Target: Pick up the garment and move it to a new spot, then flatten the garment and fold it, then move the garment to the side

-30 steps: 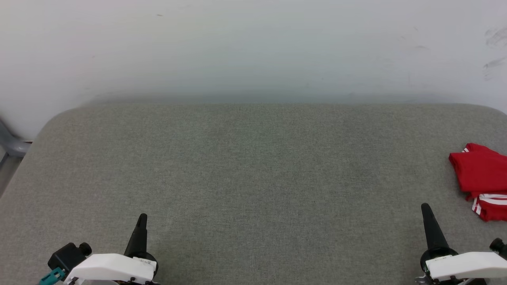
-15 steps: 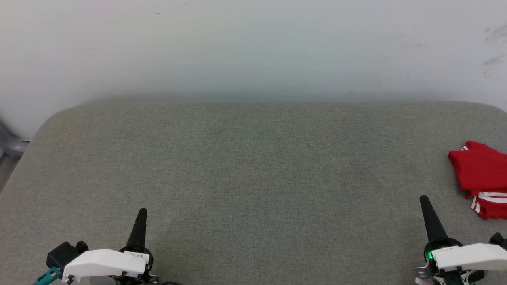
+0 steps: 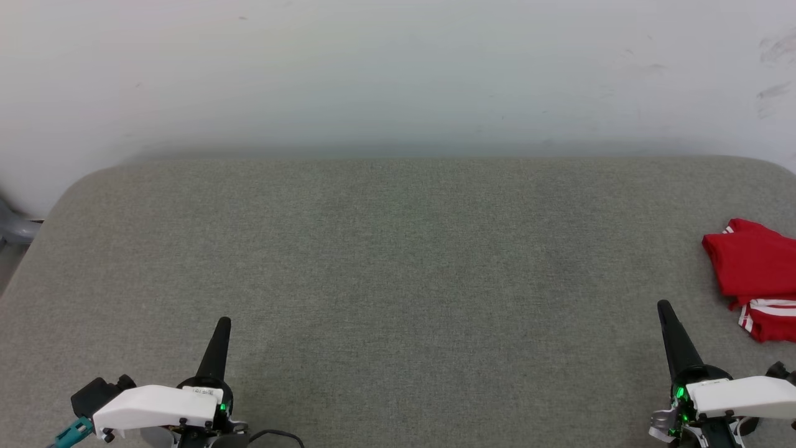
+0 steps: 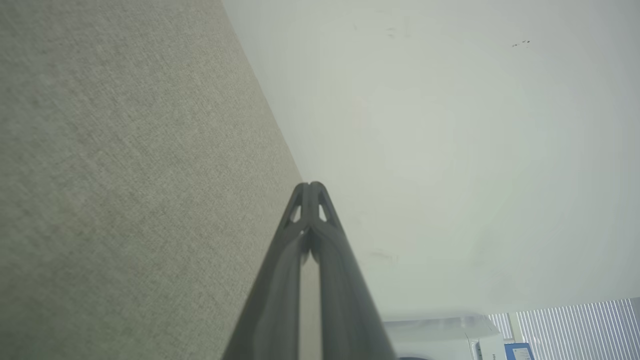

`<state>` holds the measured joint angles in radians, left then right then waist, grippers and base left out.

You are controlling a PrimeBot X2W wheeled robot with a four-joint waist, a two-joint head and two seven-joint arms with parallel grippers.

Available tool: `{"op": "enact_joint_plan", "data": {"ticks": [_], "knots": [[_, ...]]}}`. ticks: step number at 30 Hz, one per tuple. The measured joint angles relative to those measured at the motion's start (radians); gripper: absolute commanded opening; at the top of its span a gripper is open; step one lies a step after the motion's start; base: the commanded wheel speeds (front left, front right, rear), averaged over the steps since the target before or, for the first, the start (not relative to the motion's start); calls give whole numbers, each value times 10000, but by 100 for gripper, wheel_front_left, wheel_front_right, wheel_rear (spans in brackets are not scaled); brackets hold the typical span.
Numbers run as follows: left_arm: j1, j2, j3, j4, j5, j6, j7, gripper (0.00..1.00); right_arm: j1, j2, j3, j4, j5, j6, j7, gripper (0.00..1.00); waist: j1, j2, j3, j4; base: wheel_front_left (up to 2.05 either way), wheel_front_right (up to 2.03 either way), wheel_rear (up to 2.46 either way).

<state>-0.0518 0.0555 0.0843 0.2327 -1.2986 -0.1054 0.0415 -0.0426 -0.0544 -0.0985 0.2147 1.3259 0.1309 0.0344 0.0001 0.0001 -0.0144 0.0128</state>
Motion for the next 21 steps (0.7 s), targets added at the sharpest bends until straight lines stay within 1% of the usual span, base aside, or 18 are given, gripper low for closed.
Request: {"op": "enact_joint_plan", "data": {"ticks": [21], "knots": [[-325, -29, 178, 71, -1787, -132, 428, 0, -360, 2, -59, 169, 1651, 0, 430, 0, -1, 0, 95, -69, 0, 0, 0]]}}
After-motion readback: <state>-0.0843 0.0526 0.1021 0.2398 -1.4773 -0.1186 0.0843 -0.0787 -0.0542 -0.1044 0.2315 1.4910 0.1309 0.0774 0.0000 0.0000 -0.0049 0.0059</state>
